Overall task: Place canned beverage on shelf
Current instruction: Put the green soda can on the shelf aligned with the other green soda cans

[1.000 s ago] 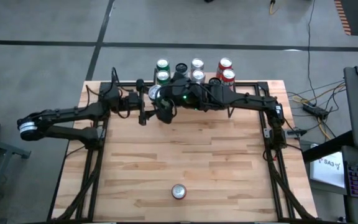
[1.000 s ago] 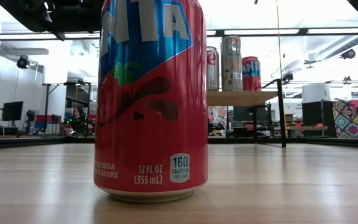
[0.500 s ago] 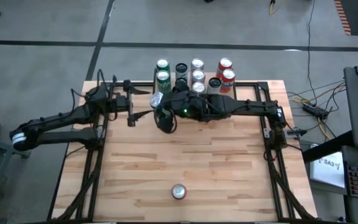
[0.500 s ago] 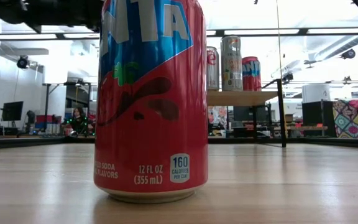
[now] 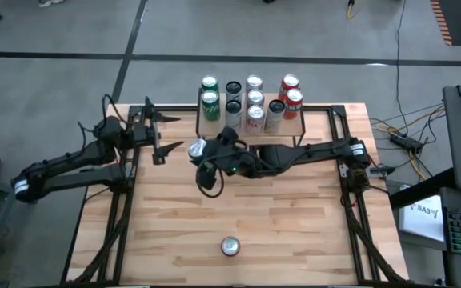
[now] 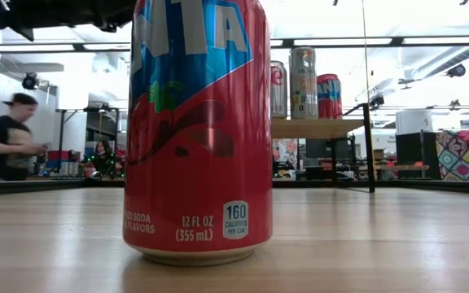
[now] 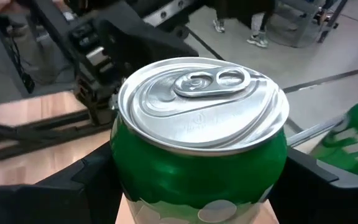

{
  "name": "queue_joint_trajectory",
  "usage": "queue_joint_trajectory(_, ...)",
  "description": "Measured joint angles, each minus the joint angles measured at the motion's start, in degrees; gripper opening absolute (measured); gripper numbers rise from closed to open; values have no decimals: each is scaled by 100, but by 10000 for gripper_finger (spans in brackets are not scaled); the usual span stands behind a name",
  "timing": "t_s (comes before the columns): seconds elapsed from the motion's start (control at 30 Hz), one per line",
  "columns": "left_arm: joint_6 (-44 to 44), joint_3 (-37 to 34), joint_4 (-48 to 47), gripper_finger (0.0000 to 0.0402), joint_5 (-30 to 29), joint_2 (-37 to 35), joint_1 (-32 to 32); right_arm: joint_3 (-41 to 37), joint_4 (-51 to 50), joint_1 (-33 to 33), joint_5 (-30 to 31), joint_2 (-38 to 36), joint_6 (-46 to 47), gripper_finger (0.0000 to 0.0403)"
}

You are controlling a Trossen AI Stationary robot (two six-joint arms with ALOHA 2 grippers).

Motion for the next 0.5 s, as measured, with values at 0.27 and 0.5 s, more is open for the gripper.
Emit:
queue_joint_trajectory(0.27, -71, 42, -300, 317, -593, -323, 0, -908, 1256, -10, 478, 2, 402, 297)
queue_joint_trajectory(0.5, 7, 34, -458, 317, -609, -477, 0, -1291, 1351, -14, 1590, 2, 891, 297)
